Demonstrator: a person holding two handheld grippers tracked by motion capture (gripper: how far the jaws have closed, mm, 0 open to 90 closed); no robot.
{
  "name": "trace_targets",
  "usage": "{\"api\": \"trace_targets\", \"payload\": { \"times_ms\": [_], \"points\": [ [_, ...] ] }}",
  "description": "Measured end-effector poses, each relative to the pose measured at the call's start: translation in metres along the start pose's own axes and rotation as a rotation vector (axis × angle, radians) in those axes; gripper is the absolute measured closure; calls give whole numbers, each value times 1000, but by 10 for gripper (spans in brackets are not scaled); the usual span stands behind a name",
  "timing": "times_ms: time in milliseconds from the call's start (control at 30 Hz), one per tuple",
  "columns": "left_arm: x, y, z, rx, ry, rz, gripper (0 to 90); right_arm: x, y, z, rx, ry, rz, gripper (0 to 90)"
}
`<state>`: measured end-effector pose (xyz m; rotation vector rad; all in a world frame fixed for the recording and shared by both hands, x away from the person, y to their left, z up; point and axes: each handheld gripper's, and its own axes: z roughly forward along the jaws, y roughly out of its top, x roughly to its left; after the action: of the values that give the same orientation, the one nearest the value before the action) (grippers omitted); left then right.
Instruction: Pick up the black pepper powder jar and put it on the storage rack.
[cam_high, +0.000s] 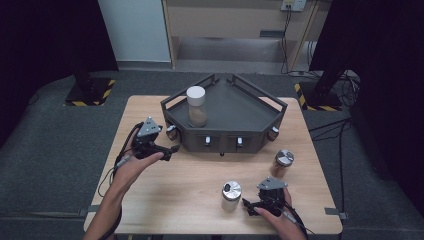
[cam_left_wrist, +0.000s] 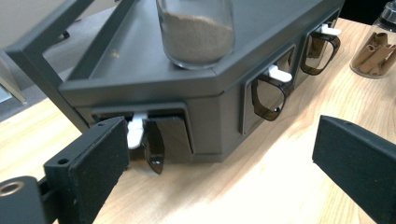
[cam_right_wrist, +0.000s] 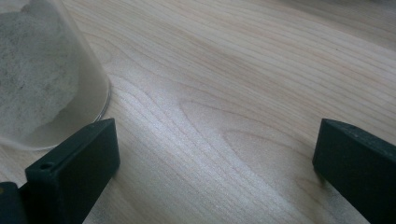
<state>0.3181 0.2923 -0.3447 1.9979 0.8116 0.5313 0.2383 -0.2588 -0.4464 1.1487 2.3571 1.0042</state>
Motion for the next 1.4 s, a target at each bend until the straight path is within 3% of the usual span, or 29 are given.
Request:
{"api": "trace_targets", "payload": {
  "times_ms": [500, 1400],
  "points": [
    [-21, -29, 0, 57, 14, -3, 22, 0, 0, 0, 0, 0, 0, 5],
    [-37, -65, -5, 113, 16, -56, 21, 0, 0, 0, 0, -1, 1, 5]
  ]
}}
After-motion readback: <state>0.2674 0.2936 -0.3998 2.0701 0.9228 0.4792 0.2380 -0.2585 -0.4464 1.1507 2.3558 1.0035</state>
